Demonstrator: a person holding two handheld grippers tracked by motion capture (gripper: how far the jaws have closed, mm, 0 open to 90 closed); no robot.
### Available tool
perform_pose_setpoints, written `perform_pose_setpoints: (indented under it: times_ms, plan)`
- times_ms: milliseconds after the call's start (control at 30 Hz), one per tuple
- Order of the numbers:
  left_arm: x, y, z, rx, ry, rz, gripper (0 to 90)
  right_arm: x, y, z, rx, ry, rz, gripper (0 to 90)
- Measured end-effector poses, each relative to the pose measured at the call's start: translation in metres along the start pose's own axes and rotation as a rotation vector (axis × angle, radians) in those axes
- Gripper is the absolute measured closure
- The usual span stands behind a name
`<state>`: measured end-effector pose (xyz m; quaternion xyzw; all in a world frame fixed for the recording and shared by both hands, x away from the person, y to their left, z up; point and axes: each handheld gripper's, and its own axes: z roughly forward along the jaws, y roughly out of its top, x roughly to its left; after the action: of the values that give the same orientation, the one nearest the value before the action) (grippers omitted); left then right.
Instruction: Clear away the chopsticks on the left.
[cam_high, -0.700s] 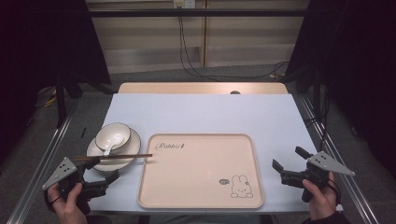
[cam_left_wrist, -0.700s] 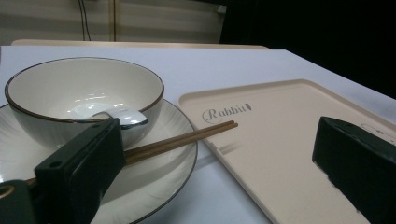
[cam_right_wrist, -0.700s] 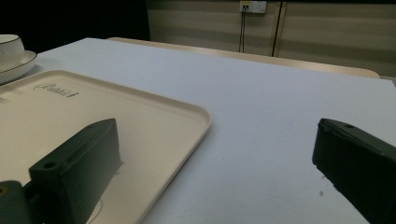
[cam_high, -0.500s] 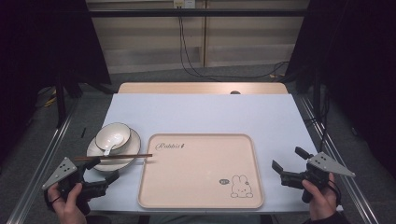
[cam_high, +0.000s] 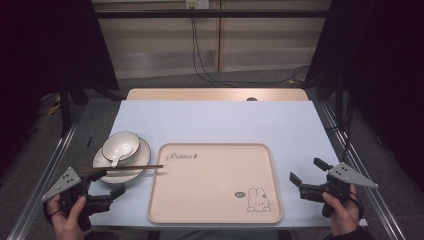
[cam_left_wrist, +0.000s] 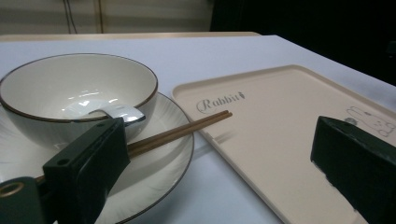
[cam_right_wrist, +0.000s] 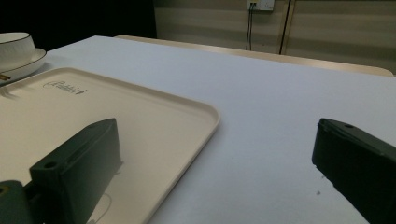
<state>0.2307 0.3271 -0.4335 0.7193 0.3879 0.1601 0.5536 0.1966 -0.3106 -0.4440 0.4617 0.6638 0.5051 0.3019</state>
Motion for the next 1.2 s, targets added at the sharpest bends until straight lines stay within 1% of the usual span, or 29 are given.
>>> perform_pose_setpoints:
  times_ms: [33,67,100,167,200,233,267,300,333,367,400,467,633,667,700,733,767,800,833,867,900,933,967,1000,1033,1067,1100,1133,1200]
  plan:
    - [0.001,0.002,0.000,0.012,-0.017,-0.019,3.9,0.000,0.000,0.000,0.000,0.000,0.000,0.7]
    - [0.002,0.003,0.001,0.020,-0.014,-0.029,3.9,0.000,0.000,0.000,0.001,0.001,0.001,0.7]
    - [0.003,0.004,0.001,0.045,-0.029,0.003,3.9,0.000,0.001,0.001,-0.001,0.000,-0.005,0.7]
    - [0.005,0.006,0.002,0.069,-0.041,0.017,3.9,0.001,0.001,0.002,0.002,0.002,-0.007,0.8]
    - [0.005,0.006,0.002,0.069,-0.041,0.017,3.9,0.001,0.001,0.002,0.002,0.002,-0.007,0.8]
    - [0.006,0.007,0.002,0.079,-0.038,0.037,3.9,0.001,0.001,0.002,0.002,0.006,-0.006,0.7]
    - [0.008,0.008,0.002,0.092,-0.058,0.062,3.8,0.001,0.001,0.002,0.003,0.006,-0.005,0.8]
    - [0.012,0.010,0.001,0.109,-0.061,0.068,3.6,0.001,0.001,0.002,0.001,0.005,-0.005,0.8]
    - [0.012,0.010,0.001,0.109,-0.061,0.068,3.0,0.001,0.001,0.002,0.000,0.005,-0.006,0.7]
    - [0.015,0.010,0.001,0.120,-0.080,0.063,3.0,0.001,0.001,0.002,0.000,0.005,-0.006,0.7]
    - [0.018,0.011,0.002,0.131,-0.084,0.061,3.1,0.001,0.001,0.002,0.000,0.003,-0.004,0.8]
    - [0.025,0.013,0.002,0.141,-0.101,0.074,3.1,0.001,0.001,0.002,0.000,0.008,-0.006,0.7]
    - [0.042,0.017,0.006,0.184,-0.103,0.117,3.1,0.001,0.001,0.002,0.001,0.013,-0.011,0.8]
    - [0.042,0.017,0.006,0.184,-0.103,0.117,3.4,0.001,0.001,0.002,0.001,0.013,-0.011,0.8]
    - [0.050,0.017,0.007,0.196,-0.089,0.124,3.4,0.002,0.001,0.002,0.004,0.014,-0.011,0.9]
    - [0.050,0.017,0.007,0.196,-0.089,0.124,3.4,0.002,0.001,0.002,0.004,0.014,-0.011,0.9]
    - [0.054,0.017,0.007,0.207,-0.079,0.122,3.4,0.002,0.001,0.002,0.004,0.015,-0.010,0.8]
    - [0.057,0.017,0.007,0.217,-0.074,0.132,4.2,0.002,0.001,0.002,0.003,0.014,-0.010,0.9]
    - [0.059,0.017,0.007,0.229,-0.088,0.148,6.1,0.002,0.001,0.002,0.003,0.013,-0.010,0.9]
    - [0.063,0.016,0.007,0.254,-0.106,0.162,11.4,0.002,0.001,0.002,0.003,0.013,-0.009,1.0]
    - [0.063,0.016,0.007,0.254,-0.106,0.162,13.7,0.002,0.001,0.002,0.003,0.013,-0.009,1.0]
    - [0.065,0.016,0.007,0.259,-0.106,0.180,13.7,0.002,0.001,0.003,0.004,0.013,-0.011,1.0]
    - [0.067,0.016,0.008,0.266,-0.106,0.196,19.2,0.002,0.001,0.003,0.007,0.019,-0.012,1.0]
    - [0.069,0.016,0.009,0.273,-0.102,0.196,19.2,0.002,0.001,0.003,0.007,0.019,-0.012,1.0]
    - [0.075,0.017,0.011,0.287,-0.100,0.216,23.0,0.002,0.000,0.003,0.007,0.017,-0.011,1.0]
    - [0.075,0.017,0.011,0.287,-0.100,0.216,24.3,0.002,0.000,0.003,0.008,0.021,-0.011,1.0]
    - [0.077,0.016,0.013,0.287,-0.114,0.210,24.3,0.002,0.000,0.003,0.008,0.021,-0.011,1.0]
    - [0.082,0.017,0.016,0.306,-0.116,0.240,27.9,0.002,0.000,0.003,0.007,0.018,-0.010,1.0]
    - [0.086,0.017,0.019,0.314,-0.123,0.238,31.2,0.002,0.000,0.003,0.007,0.020,-0.012,1.0]
